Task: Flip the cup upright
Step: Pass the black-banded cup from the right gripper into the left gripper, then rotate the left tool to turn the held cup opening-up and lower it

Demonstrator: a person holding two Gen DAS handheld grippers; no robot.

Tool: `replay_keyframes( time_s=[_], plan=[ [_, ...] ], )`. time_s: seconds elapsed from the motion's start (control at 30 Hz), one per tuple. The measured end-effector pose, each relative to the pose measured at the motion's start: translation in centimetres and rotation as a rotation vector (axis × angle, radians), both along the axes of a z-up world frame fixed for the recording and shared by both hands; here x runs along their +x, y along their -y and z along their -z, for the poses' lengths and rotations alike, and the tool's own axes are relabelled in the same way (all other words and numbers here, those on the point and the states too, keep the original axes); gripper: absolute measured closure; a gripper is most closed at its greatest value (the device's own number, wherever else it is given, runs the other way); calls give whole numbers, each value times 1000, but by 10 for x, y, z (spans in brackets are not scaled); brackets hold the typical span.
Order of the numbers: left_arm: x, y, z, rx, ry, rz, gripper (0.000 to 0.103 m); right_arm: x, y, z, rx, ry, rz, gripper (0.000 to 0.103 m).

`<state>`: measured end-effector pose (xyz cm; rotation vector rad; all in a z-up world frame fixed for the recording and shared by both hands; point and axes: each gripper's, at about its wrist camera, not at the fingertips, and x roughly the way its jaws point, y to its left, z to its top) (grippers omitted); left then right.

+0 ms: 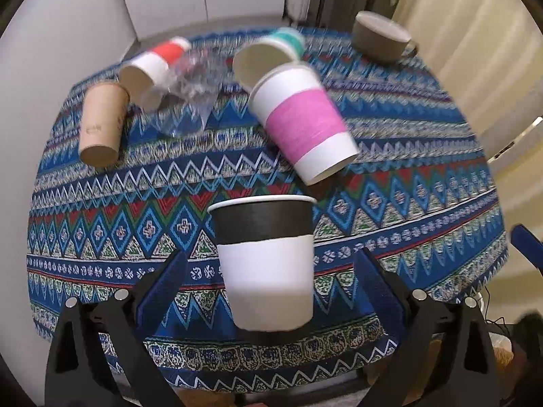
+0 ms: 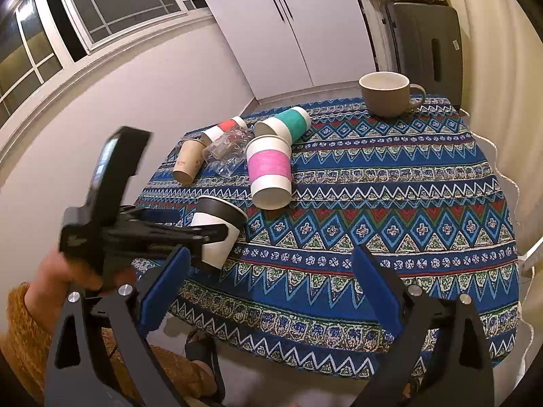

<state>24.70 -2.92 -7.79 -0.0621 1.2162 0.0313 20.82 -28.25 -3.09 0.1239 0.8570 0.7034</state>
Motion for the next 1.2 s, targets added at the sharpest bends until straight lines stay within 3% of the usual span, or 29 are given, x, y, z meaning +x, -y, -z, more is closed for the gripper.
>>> replay_keyframes(
  time_s=[0.17, 0.37, 0.7, 0.9, 1.03, 1.2],
  plan=[
    [18, -4, 11, -1, -84, -11, 17, -1, 0, -1, 4, 2, -9, 9],
    [35, -9, 27, 0, -162, -26, 37, -5, -4, -3, -15, 19, -24, 9],
    [33, -5, 24, -13, -136, -29, 38, -4, 0, -3, -3, 4, -16, 8],
    [-1, -5, -3, -26, 13, 4, 38, -4, -3, -2, -18, 13, -13, 8],
    [-36, 1, -21, -48, 176, 31, 38, -5, -5, -1, -28, 18, -16, 8],
    [-70, -2, -30, -101, 406, -8, 38, -7, -9, 1, -34, 18, -26, 8]
  ],
)
